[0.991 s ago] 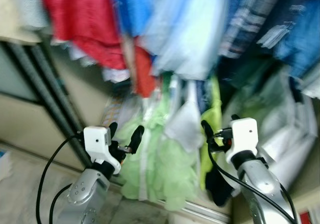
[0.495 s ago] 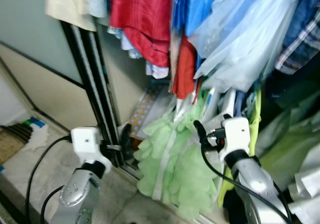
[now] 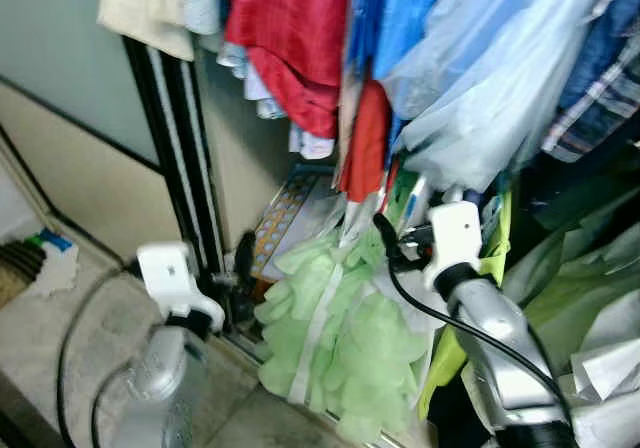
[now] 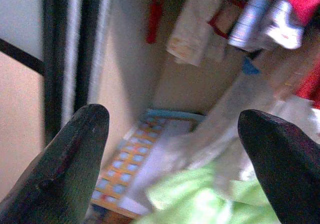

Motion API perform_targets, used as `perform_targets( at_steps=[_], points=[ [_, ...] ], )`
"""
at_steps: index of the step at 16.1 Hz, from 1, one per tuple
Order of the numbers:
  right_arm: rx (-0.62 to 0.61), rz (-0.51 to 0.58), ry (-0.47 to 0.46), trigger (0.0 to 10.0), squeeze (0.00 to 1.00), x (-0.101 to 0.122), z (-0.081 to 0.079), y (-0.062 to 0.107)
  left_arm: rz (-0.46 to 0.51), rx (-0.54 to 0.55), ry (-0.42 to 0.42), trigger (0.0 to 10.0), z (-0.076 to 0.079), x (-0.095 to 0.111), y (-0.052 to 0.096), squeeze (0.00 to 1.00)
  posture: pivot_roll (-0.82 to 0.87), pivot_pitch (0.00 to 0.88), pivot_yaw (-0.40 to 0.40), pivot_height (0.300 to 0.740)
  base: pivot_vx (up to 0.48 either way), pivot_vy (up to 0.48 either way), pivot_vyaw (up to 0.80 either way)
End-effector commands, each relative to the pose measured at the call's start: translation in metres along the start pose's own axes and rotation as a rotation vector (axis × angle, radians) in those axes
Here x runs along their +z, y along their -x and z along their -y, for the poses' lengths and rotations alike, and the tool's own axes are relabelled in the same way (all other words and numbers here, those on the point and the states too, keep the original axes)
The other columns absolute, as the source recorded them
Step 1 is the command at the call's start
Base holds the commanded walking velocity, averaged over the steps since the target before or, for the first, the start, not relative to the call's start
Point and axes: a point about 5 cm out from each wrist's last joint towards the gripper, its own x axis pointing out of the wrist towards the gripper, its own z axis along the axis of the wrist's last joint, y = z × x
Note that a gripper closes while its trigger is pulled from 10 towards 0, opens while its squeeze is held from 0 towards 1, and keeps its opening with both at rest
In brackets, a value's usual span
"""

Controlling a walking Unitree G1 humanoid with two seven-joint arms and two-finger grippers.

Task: Clean up the room

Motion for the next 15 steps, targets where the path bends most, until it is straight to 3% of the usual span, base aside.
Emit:
perform_targets(
  at_steps=[1, 5, 7, 10, 15],
  points=[
    [-0.012, 0.024, 0.002, 10.0, 0.00, 0.004, 0.000, -0.002, 0.004, 0.026, -0.027, 10.0, -0.007, 0.002, 0.000, 0.00, 0.00, 0.000, -0.067, 0.740, 0.000, 0.000, 0.00],
    [-0.068, 0.010, -0.020, 10.0, 0.00, -0.005, 0.000, 0.011, 0.004, 0.043, -0.079, 10.0, -0.017, 0.003, 0.004, 0.00, -0.01, 0.000, -0.032, 0.740, 0.000, 0.000, 0.00],
    [-0.147, -0.036, -0.037, 10.0, 0.00, -0.019, 0.013, 0.030, -0.036, 0.035, -0.069, 10.0, -0.021, -0.005, 0.009, 0.00, -0.03, 0.000, 0.005, 0.740, 0.000, 0.000, 0.00],
    [-0.198, -0.057, -0.038, 10.0, 0.00, -0.028, 0.019, 0.039, -0.065, 0.016, -0.070, 10.0, -0.022, -0.013, 0.010, 0.00, -0.05, 0.000, 0.040, 0.740, 0.000, 0.000, 0.00],
    [-0.234, -0.038, -0.011, 10.0, 0.00, -0.034, 0.023, 0.033, -0.064, -0.039, -0.074, 10.0, -0.017, -0.020, -0.017, 0.00, -0.11, 0.000, 0.093, 0.740, 0.000, 0.000, 0.00]
  ],
)
